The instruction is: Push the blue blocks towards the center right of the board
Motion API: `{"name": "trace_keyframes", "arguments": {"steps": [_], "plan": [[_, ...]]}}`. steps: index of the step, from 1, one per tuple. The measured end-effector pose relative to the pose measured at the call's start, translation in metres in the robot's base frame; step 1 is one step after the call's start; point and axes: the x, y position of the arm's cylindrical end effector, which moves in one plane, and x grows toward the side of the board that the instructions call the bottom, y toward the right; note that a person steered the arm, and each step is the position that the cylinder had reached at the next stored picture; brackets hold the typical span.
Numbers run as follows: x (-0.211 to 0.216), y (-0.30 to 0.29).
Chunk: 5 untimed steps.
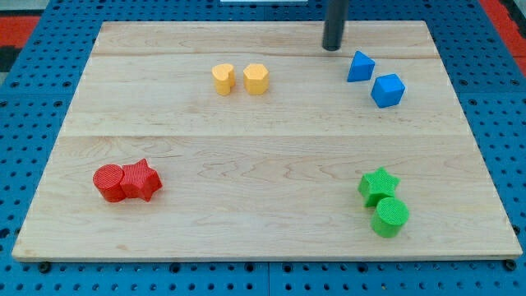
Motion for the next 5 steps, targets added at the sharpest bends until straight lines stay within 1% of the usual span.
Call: {"name": "trace_keyframes", "arguments": {"steps": [2, 3, 5], "plan": [[0.047, 0.015], [0.056, 0.033], [0.051, 0.033]]}}
